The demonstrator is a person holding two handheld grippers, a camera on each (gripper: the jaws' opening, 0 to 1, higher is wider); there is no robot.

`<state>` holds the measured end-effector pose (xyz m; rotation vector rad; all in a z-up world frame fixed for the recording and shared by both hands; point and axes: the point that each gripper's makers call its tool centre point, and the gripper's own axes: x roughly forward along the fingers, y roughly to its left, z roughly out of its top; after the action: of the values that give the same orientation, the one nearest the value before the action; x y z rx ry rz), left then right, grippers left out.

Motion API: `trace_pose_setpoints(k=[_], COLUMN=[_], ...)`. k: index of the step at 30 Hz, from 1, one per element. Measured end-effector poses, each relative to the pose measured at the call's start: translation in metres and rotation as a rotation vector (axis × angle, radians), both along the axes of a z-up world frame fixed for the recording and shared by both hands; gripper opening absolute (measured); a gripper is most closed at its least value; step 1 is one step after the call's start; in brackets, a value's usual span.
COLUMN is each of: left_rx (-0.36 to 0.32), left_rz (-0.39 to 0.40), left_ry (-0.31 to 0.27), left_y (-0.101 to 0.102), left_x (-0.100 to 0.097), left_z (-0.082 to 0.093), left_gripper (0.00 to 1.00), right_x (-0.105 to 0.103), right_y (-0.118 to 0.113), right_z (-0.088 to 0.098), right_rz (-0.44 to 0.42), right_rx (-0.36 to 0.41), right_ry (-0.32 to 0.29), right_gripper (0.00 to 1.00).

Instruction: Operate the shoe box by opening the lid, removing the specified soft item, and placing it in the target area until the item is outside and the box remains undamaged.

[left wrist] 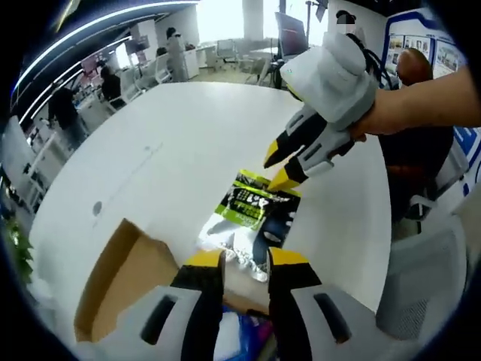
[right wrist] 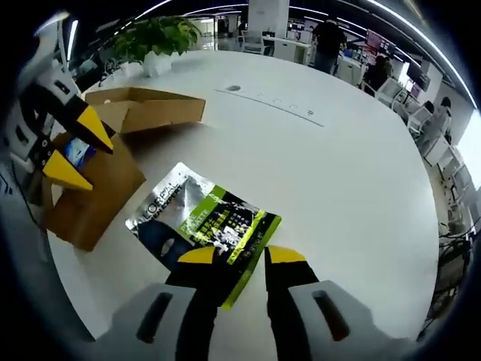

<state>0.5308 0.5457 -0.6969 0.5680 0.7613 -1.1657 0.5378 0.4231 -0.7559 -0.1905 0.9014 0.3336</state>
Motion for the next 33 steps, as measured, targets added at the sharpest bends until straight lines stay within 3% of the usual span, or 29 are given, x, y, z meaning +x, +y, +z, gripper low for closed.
trace_pose_setpoints(k=[20,33], left_rx=[-0.049,-0.063], left_rz=[0.114,0.189], left_ry=[-0.017,-0.026], left_y=[0.055,0.096], left_x=[-0.002,-0.002], left_z=[0.018,0.023], left_gripper=[0.24,0.25], right_x=[-0.021,-0.031], right_y=[0.04,0.078], right_z=[0.048,0.068], right_rz=[0.055,0.102], right_rx=[0.065,0.113], right_ry=[-0.058,-0.077], right_gripper=[0.29,0.31])
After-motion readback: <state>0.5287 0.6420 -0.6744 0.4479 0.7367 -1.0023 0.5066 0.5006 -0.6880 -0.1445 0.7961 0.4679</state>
